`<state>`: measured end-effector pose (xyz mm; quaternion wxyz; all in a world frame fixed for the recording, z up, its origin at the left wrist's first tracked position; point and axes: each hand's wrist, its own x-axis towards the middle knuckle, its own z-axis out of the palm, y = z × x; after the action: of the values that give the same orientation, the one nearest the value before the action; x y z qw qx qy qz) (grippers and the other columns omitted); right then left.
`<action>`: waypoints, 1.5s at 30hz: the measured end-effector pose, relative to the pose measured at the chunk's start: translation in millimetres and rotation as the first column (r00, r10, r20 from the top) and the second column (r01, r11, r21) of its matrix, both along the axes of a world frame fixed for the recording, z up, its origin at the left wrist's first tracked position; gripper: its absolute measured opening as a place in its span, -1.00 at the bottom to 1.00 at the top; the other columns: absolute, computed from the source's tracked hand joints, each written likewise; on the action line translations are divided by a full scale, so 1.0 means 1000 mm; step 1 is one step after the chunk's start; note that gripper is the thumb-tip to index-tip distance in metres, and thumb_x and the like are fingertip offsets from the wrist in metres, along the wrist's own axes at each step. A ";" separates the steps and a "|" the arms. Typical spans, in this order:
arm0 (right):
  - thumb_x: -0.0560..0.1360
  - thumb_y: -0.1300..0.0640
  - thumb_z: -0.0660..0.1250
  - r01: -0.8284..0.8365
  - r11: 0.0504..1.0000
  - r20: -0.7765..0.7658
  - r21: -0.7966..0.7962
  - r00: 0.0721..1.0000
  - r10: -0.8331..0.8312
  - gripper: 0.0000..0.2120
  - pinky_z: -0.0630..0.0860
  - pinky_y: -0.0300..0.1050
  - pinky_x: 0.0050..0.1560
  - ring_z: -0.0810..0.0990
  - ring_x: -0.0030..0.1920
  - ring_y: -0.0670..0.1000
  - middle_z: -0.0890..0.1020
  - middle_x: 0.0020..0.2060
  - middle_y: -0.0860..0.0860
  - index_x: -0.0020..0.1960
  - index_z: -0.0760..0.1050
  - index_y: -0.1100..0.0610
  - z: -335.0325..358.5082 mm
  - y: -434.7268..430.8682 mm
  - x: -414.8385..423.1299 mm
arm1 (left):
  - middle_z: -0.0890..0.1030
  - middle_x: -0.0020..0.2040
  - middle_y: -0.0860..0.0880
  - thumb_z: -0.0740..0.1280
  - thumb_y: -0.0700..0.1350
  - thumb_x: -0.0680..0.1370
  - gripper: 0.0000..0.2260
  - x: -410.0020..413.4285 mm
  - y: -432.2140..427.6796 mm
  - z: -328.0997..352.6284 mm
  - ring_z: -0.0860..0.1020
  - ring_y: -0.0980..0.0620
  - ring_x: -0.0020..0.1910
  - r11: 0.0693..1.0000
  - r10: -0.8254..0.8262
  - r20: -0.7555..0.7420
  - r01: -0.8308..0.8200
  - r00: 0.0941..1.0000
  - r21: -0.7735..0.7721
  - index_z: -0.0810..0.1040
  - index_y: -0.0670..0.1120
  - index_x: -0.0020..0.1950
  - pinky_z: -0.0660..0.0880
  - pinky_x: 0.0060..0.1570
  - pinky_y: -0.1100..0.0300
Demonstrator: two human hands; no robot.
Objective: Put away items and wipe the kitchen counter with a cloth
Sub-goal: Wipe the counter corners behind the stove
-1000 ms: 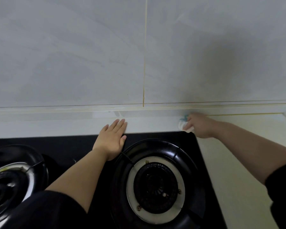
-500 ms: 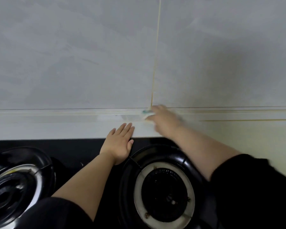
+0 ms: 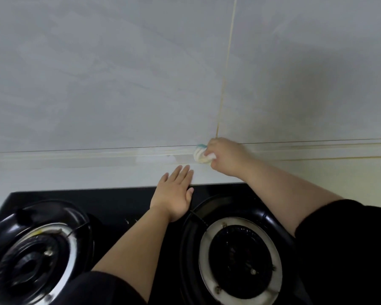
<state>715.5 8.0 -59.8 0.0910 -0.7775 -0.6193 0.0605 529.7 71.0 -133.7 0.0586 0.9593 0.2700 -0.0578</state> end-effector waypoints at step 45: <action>0.40 0.21 0.26 0.114 0.983 0.044 0.142 0.992 -0.122 -0.55 0.32 -0.01 0.21 0.38 0.20 0.17 0.45 0.18 0.10 0.30 0.45 0.13 -0.017 -0.158 0.155 | 0.43 0.38 -0.09 -0.01 0.47 0.45 -0.25 0.212 -0.134 0.051 0.42 -0.12 0.31 0.947 0.228 -0.346 -0.290 0.910 -0.138 0.35 0.00 0.43 0.34 0.22 0.03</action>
<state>870.0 -150.5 -76.9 0.1321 -0.8060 -0.5770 -0.0087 741.6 -63.1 -82.4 0.1099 0.8822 0.3947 -0.2321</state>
